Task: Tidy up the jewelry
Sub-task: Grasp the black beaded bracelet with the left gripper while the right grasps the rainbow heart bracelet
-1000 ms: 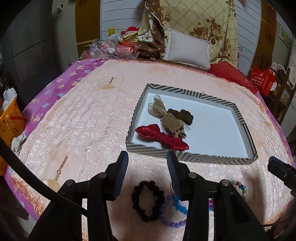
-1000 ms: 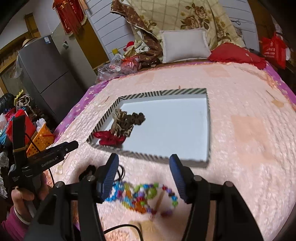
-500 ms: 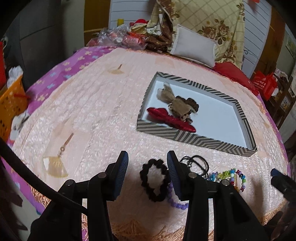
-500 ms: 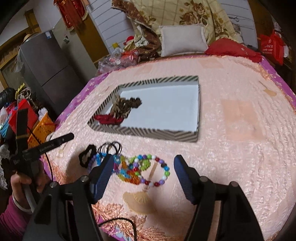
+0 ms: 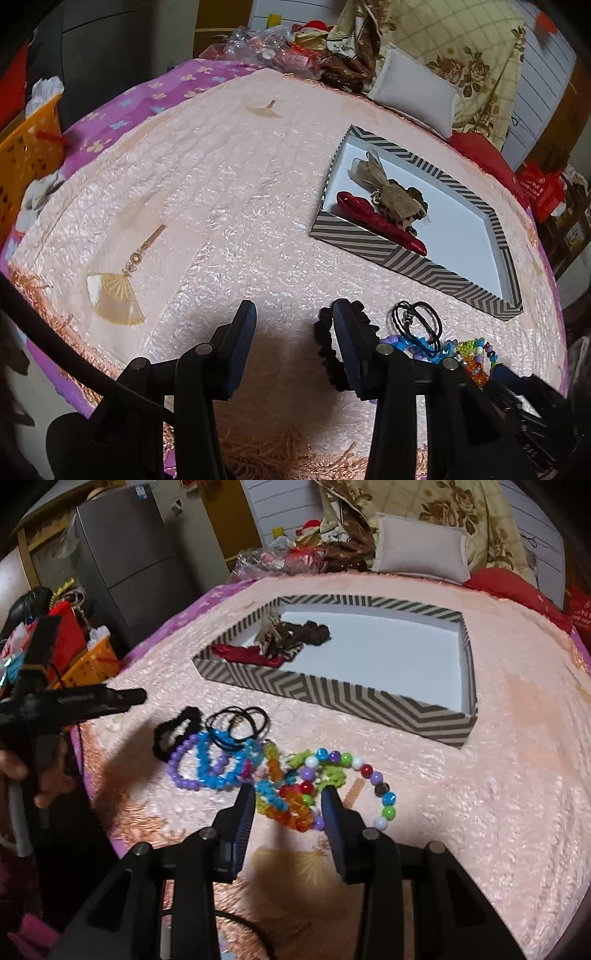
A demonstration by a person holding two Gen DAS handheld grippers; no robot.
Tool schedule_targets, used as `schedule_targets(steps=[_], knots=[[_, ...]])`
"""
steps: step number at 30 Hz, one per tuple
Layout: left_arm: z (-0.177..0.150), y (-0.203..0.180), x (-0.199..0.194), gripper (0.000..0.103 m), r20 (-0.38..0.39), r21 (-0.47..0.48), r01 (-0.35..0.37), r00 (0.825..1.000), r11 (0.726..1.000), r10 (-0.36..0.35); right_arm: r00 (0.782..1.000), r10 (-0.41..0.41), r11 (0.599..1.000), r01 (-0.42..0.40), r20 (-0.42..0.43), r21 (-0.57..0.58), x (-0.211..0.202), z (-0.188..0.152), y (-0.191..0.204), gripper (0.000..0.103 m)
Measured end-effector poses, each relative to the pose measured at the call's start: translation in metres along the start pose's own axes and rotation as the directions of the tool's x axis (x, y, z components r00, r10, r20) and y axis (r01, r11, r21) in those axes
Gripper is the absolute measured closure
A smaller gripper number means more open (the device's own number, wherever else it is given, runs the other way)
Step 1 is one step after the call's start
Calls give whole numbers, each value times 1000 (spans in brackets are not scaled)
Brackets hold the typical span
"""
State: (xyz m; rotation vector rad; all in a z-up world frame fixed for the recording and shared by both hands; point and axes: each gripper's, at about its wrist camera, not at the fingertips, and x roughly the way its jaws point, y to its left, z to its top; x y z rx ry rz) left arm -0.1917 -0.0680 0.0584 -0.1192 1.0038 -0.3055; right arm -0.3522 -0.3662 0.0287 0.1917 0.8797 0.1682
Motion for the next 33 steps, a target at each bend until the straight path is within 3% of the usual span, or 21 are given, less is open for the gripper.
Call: schedule_targets(steps=[4,6,7,8,20,27,33], knots=[[1,1,3,60,-8,-8,-1,1000,1000,1,1000,11,1000,-12,-22,-3,10,-1,0,66],[1,1,5,60,-14,-10,3,1000,1000,-3,1000,3,1000,-4,-24,-20,12,-2,3,77],[1,0,6,60,-17,-11,7,1000,1000,-7,1000,1,1000,-1,-22,-25,12,-2,3,90],[1,0,7,60,-19,-11,8,1000,1000,-9,1000,0,1000,0,-16,-23,10,-2,3,93],[-2,8,25,60,-88,-64,44,995,997,-49,995,38,996,-46,93,82,-35,10,-23,93],[-9,-8,35,60,-123,-7,47,991,999,-47,994,67,990,-77,90,117,-37,10,-28,93],[-14,-15,41,60,-116,38,-3,993,999,7,991,92,988,-103,97,119,-41,12,-26,93]])
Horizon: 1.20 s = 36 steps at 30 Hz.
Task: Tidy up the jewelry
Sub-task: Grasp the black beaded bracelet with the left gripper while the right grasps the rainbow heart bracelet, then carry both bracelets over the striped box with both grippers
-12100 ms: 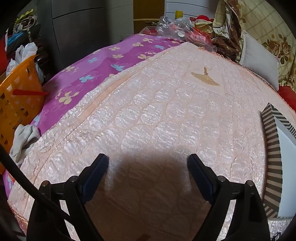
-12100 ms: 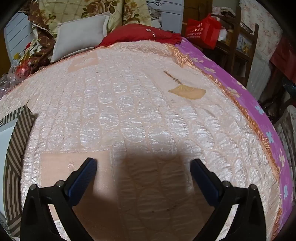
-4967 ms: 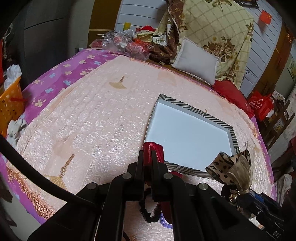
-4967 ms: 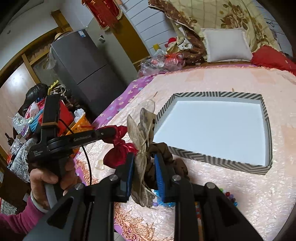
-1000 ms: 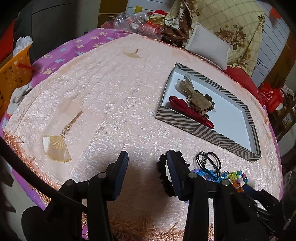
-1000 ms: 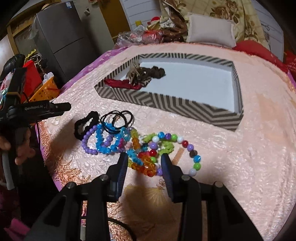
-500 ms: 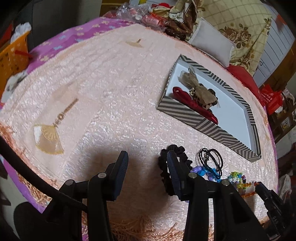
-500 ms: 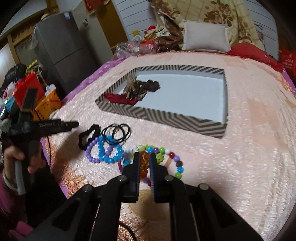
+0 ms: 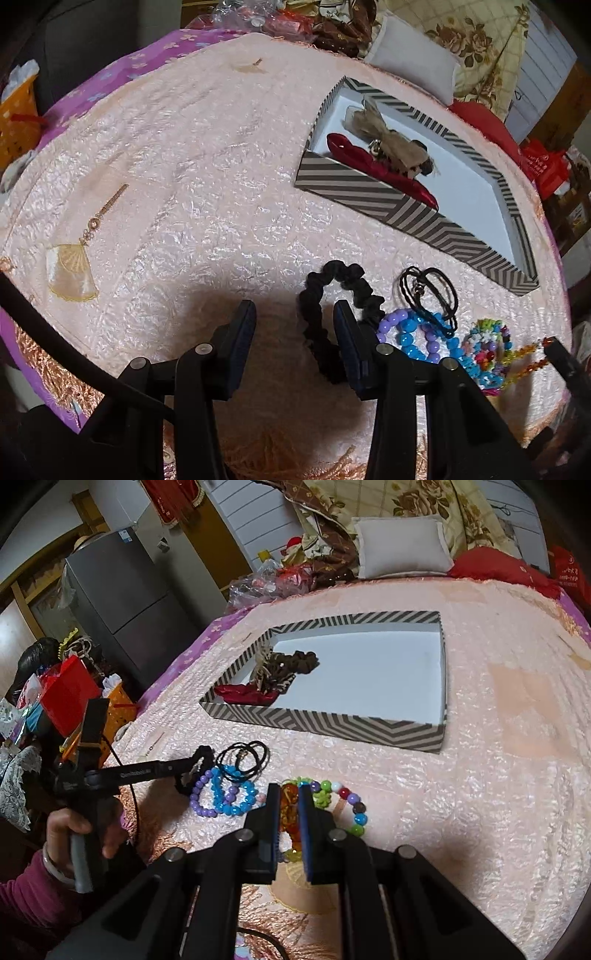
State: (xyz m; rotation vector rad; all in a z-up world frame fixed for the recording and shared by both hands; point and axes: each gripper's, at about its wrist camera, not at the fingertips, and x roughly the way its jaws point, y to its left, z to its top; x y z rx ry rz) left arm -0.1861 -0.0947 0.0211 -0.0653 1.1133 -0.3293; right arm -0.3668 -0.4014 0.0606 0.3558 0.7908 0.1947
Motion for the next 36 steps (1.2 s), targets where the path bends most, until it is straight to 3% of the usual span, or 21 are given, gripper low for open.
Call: schedule_targets(steps=[3,4,6,8,12,24,36], knots=[[1,0,1,63,9,2,-7,1000,1000,7,1000,12,1000,-12,2,-1,-2,2,3,93],[0,0,1,68,16,5,-8,1000,1000,8,1000,14,1000,-14,6,-1,-3,3,4,93],[-1,-2,2,88,18,21,-16,1000,1000,16,1000,21,1000,-21,14,-2,-5,4,6,93],[-1,-2,2,95,19,29,-16,1000,999,15,1000,24,1000,-24,16,-5,-7,5,8,93],[1,1,-3,97,17,13,11,1000,1000,-11,999,31,999,-30,18,-12,-9,8,11,93],[10,-16,-47,97,107,38,76,991,996,-80,999,35,999,-34,42,-29,-16,18,18,93],[13,-38,-60,97,146,99,50,987,994,-64,998,33,999,-31,58,-35,-22,21,19,94]])
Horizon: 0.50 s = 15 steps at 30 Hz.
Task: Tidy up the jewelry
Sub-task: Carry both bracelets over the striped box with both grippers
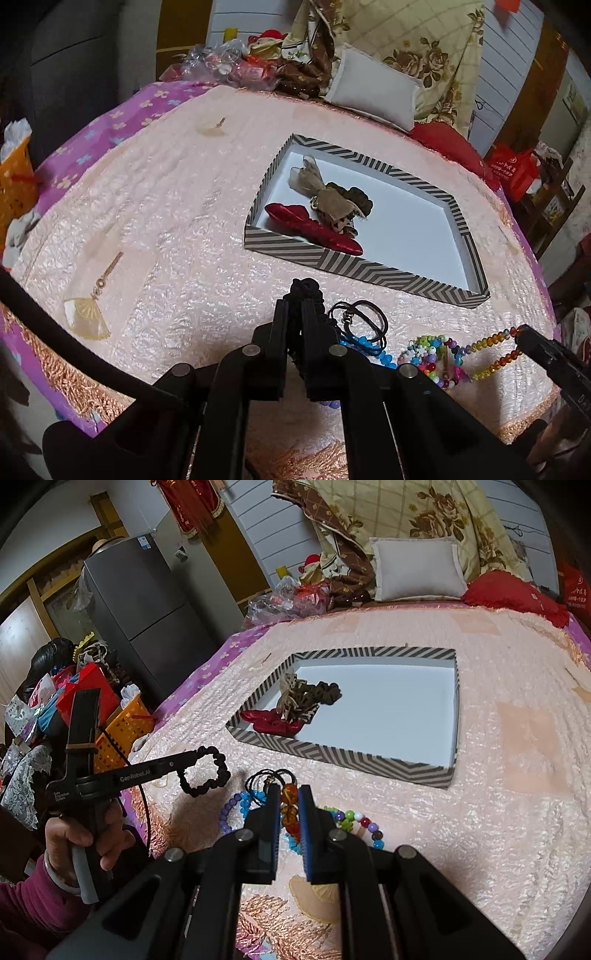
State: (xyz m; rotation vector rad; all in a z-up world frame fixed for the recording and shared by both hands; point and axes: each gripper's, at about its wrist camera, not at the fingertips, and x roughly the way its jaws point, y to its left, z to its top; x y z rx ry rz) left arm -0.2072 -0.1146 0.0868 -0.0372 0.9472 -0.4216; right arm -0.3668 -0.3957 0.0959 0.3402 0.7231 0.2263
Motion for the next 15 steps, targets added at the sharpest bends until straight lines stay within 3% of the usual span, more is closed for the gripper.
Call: schedule_targets(steps=[15], knots=[[12,-13,-4,97,21,34,-3,1000,999,2,1000,-3,1000,4,22,-16,-5,12,4,94]])
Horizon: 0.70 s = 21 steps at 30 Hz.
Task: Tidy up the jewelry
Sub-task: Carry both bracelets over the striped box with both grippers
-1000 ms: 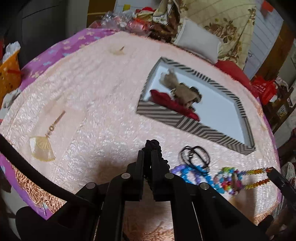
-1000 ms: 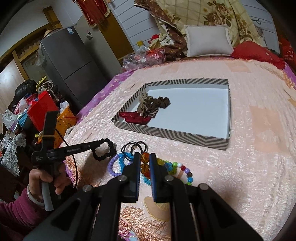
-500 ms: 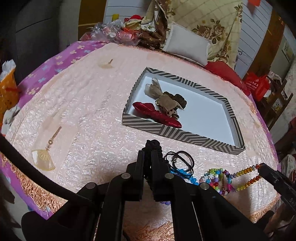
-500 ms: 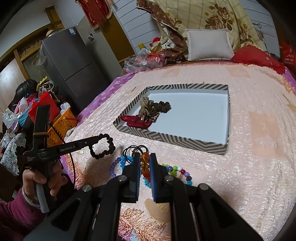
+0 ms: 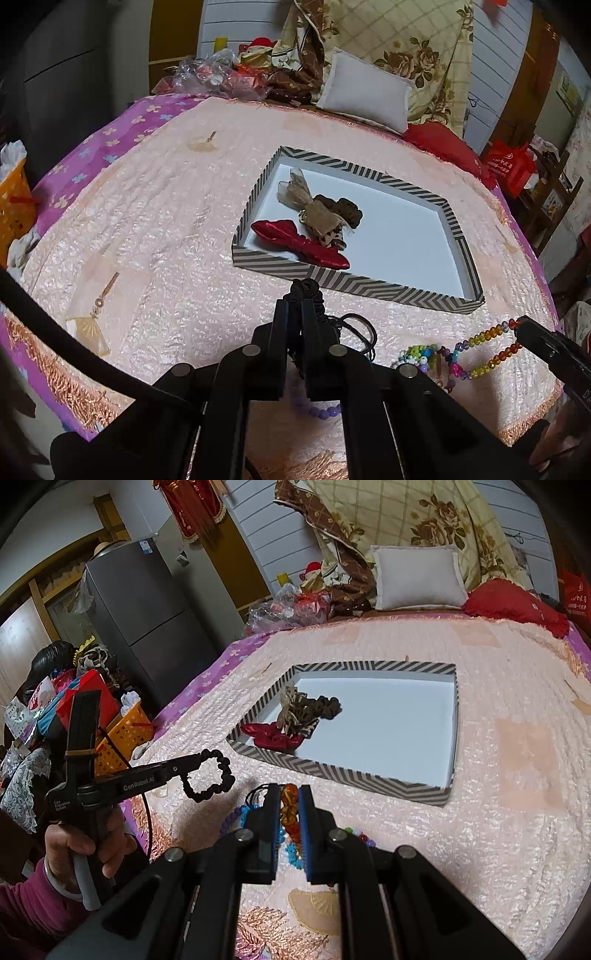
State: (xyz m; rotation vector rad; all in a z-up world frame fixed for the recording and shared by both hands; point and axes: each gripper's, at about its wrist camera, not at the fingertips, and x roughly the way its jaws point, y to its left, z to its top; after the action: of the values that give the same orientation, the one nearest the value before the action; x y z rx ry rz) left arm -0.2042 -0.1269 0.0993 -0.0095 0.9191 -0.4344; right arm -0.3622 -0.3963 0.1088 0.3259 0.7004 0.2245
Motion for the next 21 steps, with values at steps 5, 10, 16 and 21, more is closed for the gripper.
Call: schedule_targets(steps=[5,10,16,21], knots=[[4,-7,1,97,3,17,-3,1000,1000,3,1000,-2,1000,2,2,-3,0,3,0,94],[10,-13,2,97,9,29,-3,1000,1000,3,1000,-8,1000,8,5,-4,2,10,-2,94],[21,-22,5,97,18,46,-6,1000,999,5,1000,-13,1000,14,10,-16,4,21,-3,94],[37,-27,8,97,25,43,13,1000,999,-14,1000,-22,999,22,9,-26,12,34,-5,94]])
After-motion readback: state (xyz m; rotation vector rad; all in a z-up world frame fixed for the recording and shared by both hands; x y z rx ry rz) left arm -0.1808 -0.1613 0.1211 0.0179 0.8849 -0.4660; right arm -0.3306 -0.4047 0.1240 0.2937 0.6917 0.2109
